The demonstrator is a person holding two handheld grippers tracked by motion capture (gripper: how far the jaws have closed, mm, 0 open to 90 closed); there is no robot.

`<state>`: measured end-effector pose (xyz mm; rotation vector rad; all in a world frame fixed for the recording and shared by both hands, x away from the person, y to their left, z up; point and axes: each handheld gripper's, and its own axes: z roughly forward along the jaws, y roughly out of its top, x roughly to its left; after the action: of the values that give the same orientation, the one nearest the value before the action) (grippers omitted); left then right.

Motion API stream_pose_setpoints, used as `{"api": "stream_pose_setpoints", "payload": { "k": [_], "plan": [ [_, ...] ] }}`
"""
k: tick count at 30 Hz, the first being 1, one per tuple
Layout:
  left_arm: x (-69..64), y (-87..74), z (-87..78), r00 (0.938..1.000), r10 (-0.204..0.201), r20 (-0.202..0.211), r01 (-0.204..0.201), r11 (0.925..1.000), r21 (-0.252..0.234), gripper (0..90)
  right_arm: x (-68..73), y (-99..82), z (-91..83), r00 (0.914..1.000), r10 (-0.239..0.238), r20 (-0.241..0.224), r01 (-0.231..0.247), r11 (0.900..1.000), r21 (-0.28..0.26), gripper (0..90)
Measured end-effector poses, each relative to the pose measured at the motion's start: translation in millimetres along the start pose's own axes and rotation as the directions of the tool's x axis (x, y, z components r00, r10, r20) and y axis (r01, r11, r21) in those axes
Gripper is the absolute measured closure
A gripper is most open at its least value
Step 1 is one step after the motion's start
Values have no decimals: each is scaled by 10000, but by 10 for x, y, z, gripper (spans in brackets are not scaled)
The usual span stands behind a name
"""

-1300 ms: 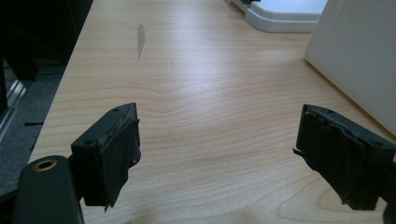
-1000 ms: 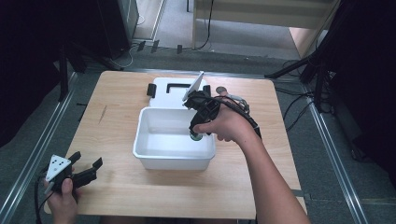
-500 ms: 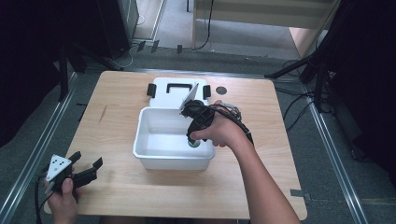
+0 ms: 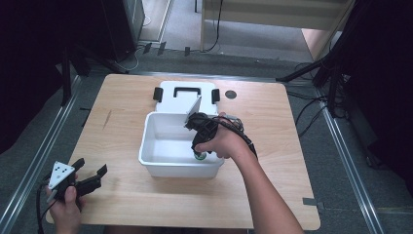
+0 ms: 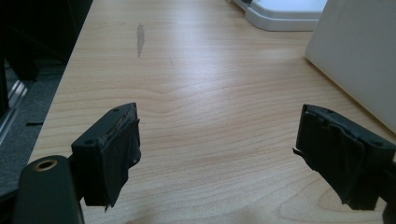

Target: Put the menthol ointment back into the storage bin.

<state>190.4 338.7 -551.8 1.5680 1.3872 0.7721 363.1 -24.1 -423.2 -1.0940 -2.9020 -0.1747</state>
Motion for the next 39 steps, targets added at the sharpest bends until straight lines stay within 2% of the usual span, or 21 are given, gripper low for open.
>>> {"api": "stream_pose_setpoints", "payload": {
  "k": [9,14,28,39],
  "plan": [
    [1,0,0,10000,-3,2,3,10000,4,149,53,42,120,9999,-109,35,109,9998,158,515],
    [2,1,0,10000,-6,11,6,10000,17,149,53,61,215,9997,-103,208,99,9997,208,516],
    [0,3,3,10000,24,-21,-24,10000,66,148,38,54,414,9974,-399,595,350,9961,809,515],
    [-1,2,4,10000,37,-21,-37,10000,67,148,51,57,429,9969,-493,618,435,9948,925,514]
  ]
}}
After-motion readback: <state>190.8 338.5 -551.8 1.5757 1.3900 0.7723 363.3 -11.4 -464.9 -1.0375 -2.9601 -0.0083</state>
